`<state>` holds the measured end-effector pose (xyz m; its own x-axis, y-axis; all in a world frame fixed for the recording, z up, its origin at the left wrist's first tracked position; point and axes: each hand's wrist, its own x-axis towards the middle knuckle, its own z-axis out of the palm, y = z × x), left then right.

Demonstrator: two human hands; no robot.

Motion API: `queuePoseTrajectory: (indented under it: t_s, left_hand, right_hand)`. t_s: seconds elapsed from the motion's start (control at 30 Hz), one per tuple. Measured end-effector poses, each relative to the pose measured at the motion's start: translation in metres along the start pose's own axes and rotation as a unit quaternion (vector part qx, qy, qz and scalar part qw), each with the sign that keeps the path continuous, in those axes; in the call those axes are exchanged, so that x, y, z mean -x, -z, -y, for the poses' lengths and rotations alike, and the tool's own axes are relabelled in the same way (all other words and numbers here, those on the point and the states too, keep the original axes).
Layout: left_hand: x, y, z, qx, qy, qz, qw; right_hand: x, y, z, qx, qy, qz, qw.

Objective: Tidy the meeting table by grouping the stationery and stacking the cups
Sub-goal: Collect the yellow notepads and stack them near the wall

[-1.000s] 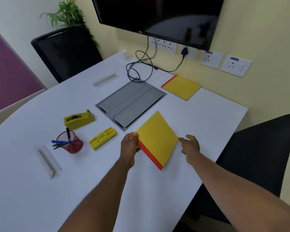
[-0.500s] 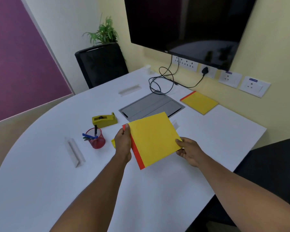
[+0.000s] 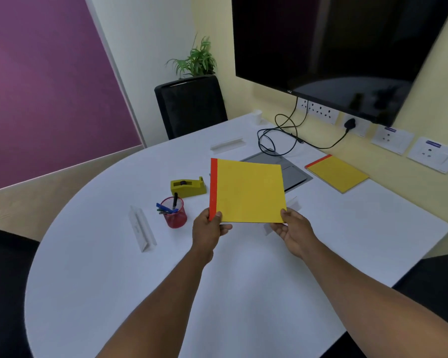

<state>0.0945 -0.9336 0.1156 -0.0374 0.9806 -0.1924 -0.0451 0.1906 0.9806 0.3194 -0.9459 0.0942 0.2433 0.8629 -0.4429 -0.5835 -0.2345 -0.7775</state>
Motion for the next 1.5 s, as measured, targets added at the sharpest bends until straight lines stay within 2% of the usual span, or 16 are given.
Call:
queuePoseTrajectory:
  t_s: [0.2, 0.37, 0.5, 0.67, 0.87, 1.2, 1.37, 1.5]
  left_hand:
    - [-0.030, -0.002, 0.000, -0.014, -0.010, -0.055, 0.998]
    - [-0.051, -0.026, 0.005, -0.064, -0.032, -0.028, 0.997]
    - [-0.071, -0.053, 0.008, -0.085, -0.031, 0.007, 0.996]
    - [-0.096, -0.091, 0.014, -0.071, -0.024, 0.008, 0.997]
    - [-0.131, -0.147, 0.019, -0.081, 0.045, 0.098, 0.991]
    - [-0.200, -0.269, 0.017, -0.088, 0.059, 0.207, 0.973]
    - [-0.243, -0.317, 0.029, -0.121, 0.137, 0.214, 0.960]
    - [-0.257, -0.350, 0.043, -0.157, 0.119, 0.248, 0.948]
  right_hand:
    - [-0.007, 0.009, 0.001, 0.099, -0.077, 0.053, 0.991]
    - [-0.023, 0.026, 0.010, 0.183, -0.065, 0.044, 0.980]
    - [-0.045, 0.043, 0.017, 0.209, -0.028, 0.002, 0.977]
    - [-0.078, 0.064, 0.029, 0.134, -0.011, -0.045, 0.990]
    - [-0.120, 0.098, 0.053, 0.011, -0.016, -0.101, 0.995]
    - [-0.202, 0.140, 0.104, -0.081, 0.019, -0.167, 0.982]
    - [-0.241, 0.153, 0.129, -0.091, 0.044, -0.212, 0.972]
    - [-0.269, 0.168, 0.145, -0.113, 0.052, -0.253, 0.959]
